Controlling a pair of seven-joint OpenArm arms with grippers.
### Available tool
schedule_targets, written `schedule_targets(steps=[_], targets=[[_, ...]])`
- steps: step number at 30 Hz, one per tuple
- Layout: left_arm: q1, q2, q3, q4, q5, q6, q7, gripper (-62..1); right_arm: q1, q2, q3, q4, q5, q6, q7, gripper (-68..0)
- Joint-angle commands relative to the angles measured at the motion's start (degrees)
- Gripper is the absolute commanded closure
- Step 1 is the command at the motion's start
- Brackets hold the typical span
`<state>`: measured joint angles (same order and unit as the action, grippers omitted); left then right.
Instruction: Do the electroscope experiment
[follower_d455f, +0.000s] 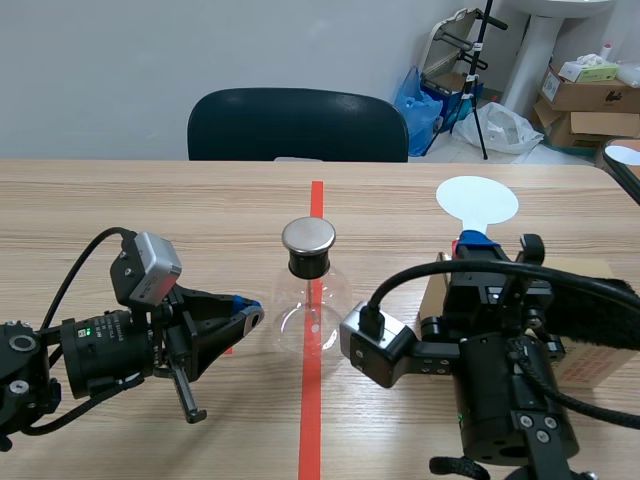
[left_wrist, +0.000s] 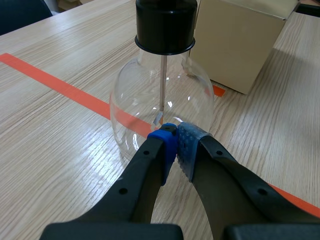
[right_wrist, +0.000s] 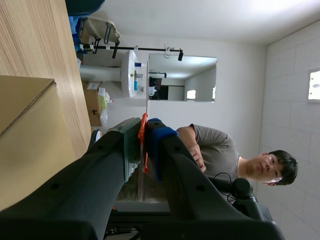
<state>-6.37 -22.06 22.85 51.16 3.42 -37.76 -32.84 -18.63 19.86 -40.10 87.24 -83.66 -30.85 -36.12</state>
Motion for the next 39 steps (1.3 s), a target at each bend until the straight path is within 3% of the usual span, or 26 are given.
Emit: schedule_targets(steps=[1, 27, 39], targets=[[-0.3, 0.2, -0.4, 1.3, -0.8, -0.3, -0.7, -2.9, 0.5, 0.6, 0.4, 0.9, 0.0, -0.8, -0.4, -1.0], [-0.3, 0.2, -0.4, 1.3, -0.8, -0.3, -0.7, -2.9, 0.5, 0.6, 0.4, 0.9, 0.0, -0.8, -0.2, -1.0], [-0.3, 0.2, -0.4, 1.3, -0.8, -0.3, -0.7, -2.9, 0.5, 0.6, 0.4, 0.9, 0.0, -0.8, 9.5, -1.0]])
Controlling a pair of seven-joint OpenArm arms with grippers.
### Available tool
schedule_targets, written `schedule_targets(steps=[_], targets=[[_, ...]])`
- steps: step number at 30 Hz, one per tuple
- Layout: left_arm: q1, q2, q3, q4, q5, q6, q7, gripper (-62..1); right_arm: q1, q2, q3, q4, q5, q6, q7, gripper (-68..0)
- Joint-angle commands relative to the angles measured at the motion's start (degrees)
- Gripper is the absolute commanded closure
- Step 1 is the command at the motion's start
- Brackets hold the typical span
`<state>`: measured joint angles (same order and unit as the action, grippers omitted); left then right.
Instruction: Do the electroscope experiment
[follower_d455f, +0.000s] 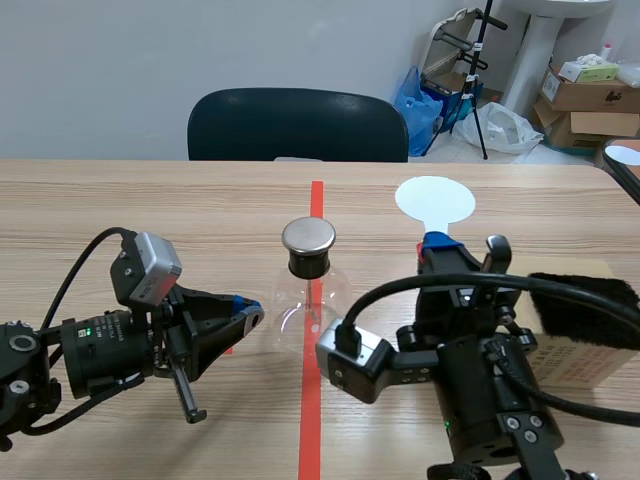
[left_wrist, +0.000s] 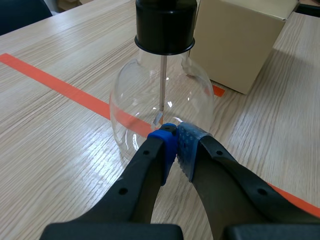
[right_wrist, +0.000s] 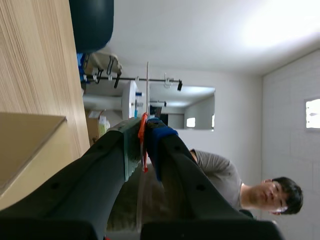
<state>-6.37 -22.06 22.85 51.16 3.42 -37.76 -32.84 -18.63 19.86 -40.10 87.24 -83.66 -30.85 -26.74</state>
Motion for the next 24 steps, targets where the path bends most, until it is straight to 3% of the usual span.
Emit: schedule_targets(steps=[1, 15, 24], targets=[[-0.3, 0.2, -0.4, 1.3, -0.8, -0.3, -0.7, -2.9, 0.5, 0.6, 0.4, 0.9, 0.0, -0.8, 1.4, -1.0], [-0.1, 0.2, -0.4, 1.3, -0.8, -0.3, -0.8, -2.9, 0.5, 0.6, 0.4, 0.9, 0.0, -0.8, 17.6, -1.0], [-0.2, 0.1, -0.4, 1.3, -0.8, -0.3, -0.8, -3.0, 0.5, 0.6, 0.4, 0.9, 0.0, -0.7, 24.2, -1.0]])
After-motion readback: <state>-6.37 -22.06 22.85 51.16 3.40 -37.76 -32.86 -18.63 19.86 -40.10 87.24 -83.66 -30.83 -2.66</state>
